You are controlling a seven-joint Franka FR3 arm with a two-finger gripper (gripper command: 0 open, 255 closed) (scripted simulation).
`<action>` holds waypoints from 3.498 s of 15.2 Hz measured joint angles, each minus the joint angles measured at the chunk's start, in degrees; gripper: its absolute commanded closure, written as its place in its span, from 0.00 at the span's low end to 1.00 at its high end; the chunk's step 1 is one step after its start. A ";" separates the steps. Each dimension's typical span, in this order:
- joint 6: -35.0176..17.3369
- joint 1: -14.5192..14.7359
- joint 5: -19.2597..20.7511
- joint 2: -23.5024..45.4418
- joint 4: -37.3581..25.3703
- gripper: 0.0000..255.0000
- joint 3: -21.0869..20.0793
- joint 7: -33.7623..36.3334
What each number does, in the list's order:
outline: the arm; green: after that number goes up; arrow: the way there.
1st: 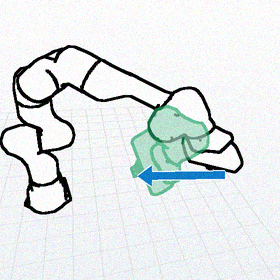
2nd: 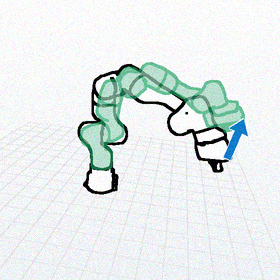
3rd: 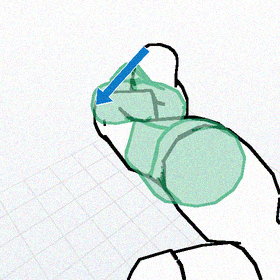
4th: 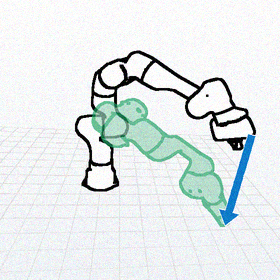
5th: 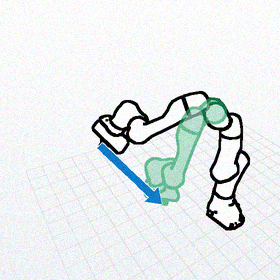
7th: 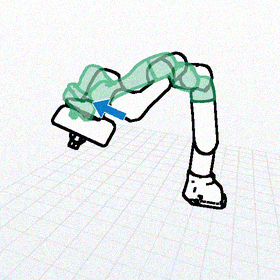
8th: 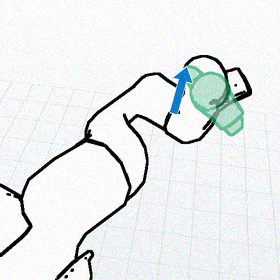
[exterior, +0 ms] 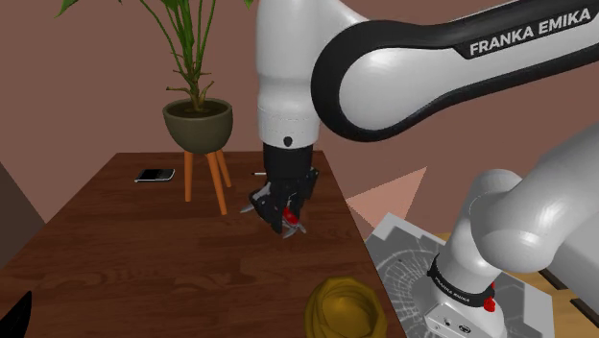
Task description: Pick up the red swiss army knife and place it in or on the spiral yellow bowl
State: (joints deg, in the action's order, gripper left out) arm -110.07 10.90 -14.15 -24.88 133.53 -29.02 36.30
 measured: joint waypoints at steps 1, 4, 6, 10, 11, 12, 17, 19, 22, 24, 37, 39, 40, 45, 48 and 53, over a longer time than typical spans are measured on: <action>0.75 -0.02 0.05 -0.17 -0.58 1.00 0.16 -0.01; 3.06 -0.10 0.24 -0.61 -2.45 1.00 0.63 -0.03; 3.70 0.89 -0.83 -2.83 -1.02 1.00 0.41 0.57; 6.07 4.02 -3.90 -8.39 1.49 1.00 -1.06 3.48; 6.94 5.02 -4.80 -10.15 2.20 1.00 -1.38 4.34; 7.79 5.91 -5.57 -11.89 2.96 1.00 -1.48 4.94; 10.61 10.47 -9.81 -18.30 5.52 1.00 -4.19 9.91; 10.61 11.61 -11.00 -19.63 6.59 1.00 -5.13 11.13; 8.70 12.02 -11.88 -19.79 8.60 1.00 -6.08 11.23; 7.06 12.08 -12.38 -19.47 9.88 1.00 -6.83 11.16; 0.27 12.48 -14.58 -18.14 15.29 1.00 -9.64 10.51; 0.23 12.48 -14.59 -18.13 15.31 1.00 -9.66 10.51; 0.23 12.48 -14.59 -18.13 15.31 0.00 -9.66 10.51; 0.22 12.49 -14.60 -18.13 15.32 0.00 -9.67 10.51; 2.84 12.41 -13.73 -18.96 13.51 0.00 -8.37 10.61; 7.49 11.98 -12.13 -19.58 9.58 0.00 -6.42 10.96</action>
State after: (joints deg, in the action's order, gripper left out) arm -102.57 22.88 -26.28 -44.46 143.11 -35.44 47.26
